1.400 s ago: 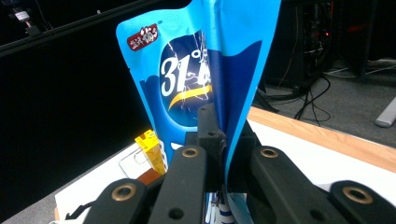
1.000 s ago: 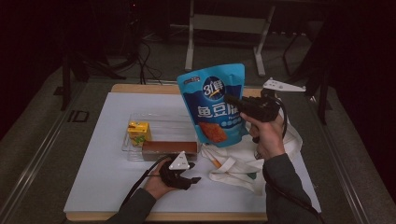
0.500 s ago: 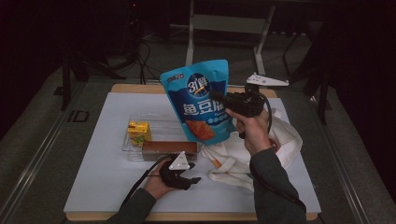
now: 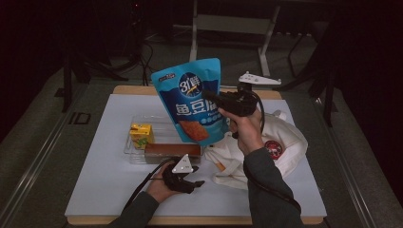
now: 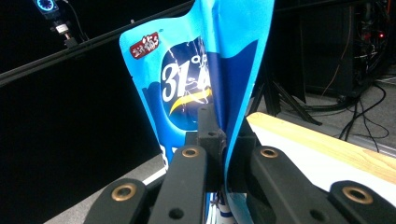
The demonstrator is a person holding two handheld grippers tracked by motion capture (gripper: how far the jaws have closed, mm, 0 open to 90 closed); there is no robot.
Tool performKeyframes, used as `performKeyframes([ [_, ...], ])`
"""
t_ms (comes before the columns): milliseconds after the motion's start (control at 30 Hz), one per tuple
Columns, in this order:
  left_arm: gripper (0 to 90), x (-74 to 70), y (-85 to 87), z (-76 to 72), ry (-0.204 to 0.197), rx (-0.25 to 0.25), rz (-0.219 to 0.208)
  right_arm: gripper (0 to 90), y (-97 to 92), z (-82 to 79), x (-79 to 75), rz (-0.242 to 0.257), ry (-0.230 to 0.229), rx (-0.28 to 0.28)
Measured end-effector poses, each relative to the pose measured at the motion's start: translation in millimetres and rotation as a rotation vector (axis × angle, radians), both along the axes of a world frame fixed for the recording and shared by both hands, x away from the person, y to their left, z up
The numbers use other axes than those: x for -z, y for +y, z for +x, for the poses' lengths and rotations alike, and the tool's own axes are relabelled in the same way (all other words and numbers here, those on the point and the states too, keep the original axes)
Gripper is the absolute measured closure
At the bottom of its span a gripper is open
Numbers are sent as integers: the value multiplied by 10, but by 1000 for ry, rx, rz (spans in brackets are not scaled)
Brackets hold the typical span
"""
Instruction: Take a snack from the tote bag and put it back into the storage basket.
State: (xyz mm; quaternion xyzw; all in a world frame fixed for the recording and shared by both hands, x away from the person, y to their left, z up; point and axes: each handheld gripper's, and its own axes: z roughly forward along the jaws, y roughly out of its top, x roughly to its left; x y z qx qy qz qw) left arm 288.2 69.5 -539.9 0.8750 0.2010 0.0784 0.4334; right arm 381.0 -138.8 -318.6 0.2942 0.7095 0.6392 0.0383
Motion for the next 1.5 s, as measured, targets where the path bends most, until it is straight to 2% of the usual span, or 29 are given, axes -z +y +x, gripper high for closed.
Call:
performKeyframes([
  [667,419,0,-1,2,-1,7,1,877,286,142,103,-29,29,3],
  [1233,419,1,-5,-4,-2,6,0,877,513,277,256,-15,67,13],
  [1500,419,1,-4,-5,-3,8,0,876,589,339,307,-26,77,21],
])
